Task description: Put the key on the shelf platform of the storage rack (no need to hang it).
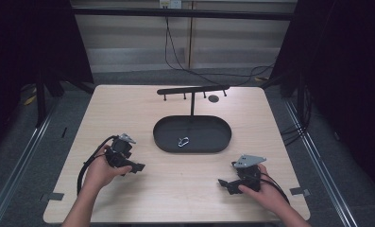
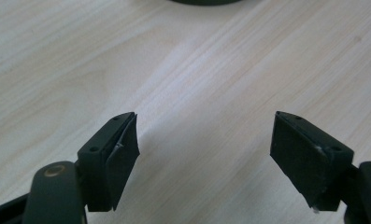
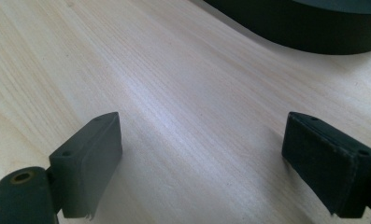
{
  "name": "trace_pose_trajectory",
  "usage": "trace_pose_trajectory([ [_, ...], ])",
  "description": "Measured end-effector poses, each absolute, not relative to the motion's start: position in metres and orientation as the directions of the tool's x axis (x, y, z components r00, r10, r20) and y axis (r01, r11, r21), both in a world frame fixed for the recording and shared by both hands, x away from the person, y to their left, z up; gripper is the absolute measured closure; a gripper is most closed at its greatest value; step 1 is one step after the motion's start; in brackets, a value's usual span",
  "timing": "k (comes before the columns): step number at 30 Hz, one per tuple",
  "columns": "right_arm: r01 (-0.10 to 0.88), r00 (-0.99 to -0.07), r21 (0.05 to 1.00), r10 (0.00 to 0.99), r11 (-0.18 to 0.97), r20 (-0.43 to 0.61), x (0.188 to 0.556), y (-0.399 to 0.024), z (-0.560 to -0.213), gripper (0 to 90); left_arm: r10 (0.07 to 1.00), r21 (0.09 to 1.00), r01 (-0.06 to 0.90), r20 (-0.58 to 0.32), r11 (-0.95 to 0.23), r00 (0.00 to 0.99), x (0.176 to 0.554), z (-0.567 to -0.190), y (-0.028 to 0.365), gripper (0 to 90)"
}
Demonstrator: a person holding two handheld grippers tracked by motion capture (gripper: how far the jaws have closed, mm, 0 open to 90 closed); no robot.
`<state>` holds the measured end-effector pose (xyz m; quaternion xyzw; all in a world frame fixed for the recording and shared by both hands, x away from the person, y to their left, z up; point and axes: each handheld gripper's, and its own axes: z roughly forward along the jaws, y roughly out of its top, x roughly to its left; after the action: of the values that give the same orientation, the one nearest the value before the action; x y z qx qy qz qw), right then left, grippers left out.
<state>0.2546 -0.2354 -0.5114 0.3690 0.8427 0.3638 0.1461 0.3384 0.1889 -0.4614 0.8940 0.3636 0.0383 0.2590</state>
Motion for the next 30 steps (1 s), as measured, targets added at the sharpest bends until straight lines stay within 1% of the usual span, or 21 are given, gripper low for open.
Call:
trace_pose_trajectory([
  [9, 0.518, -0.684, 0.720, 0.729, 0.462, 0.024, 0.254, -0.235, -0.511, 11.9, 0.665, 0.485, 0.622, -0.105, -0.615, 0.739, 0.332, -0.474, 0.194, 23.3],
  [16, 0.517, -0.684, 0.720, 0.729, 0.462, 0.024, 0.255, -0.235, -0.511, 11.9, 0.667, 0.483, 0.609, -0.067, -0.629, 0.742, 0.326, -0.484, 0.198, 22.4],
  [21, 0.516, -0.685, 0.721, 0.729, 0.463, 0.023, 0.255, -0.235, -0.511, 11.9, 0.660, 0.502, 0.590, -0.050, -0.633, 0.750, 0.324, -0.485, 0.199, 20.0],
  [23, 0.515, -0.685, 0.721, 0.728, 0.463, 0.022, 0.255, -0.235, -0.511, 11.9, 0.646, 0.519, 0.563, -0.028, -0.643, 0.763, 0.321, -0.488, 0.199, 18.1],
  [25, 0.519, -0.683, 0.720, 0.730, 0.461, 0.025, 0.254, -0.235, -0.511, 11.9, 0.652, 0.531, 0.563, -0.027, -0.633, 0.758, 0.319, -0.490, 0.198, 14.8],
  [26, 0.518, -0.684, 0.720, 0.729, 0.462, 0.024, 0.254, -0.235, -0.511, 11.9, 0.653, 0.552, 0.553, -0.021, -0.623, 0.757, 0.318, -0.492, 0.198, 14.7],
  [30, 0.516, -0.685, 0.721, 0.728, 0.463, 0.022, 0.255, -0.235, -0.511, 11.9, 0.650, 0.586, 0.536, -0.021, -0.608, 0.760, 0.315, -0.494, 0.202, 14.6],
])
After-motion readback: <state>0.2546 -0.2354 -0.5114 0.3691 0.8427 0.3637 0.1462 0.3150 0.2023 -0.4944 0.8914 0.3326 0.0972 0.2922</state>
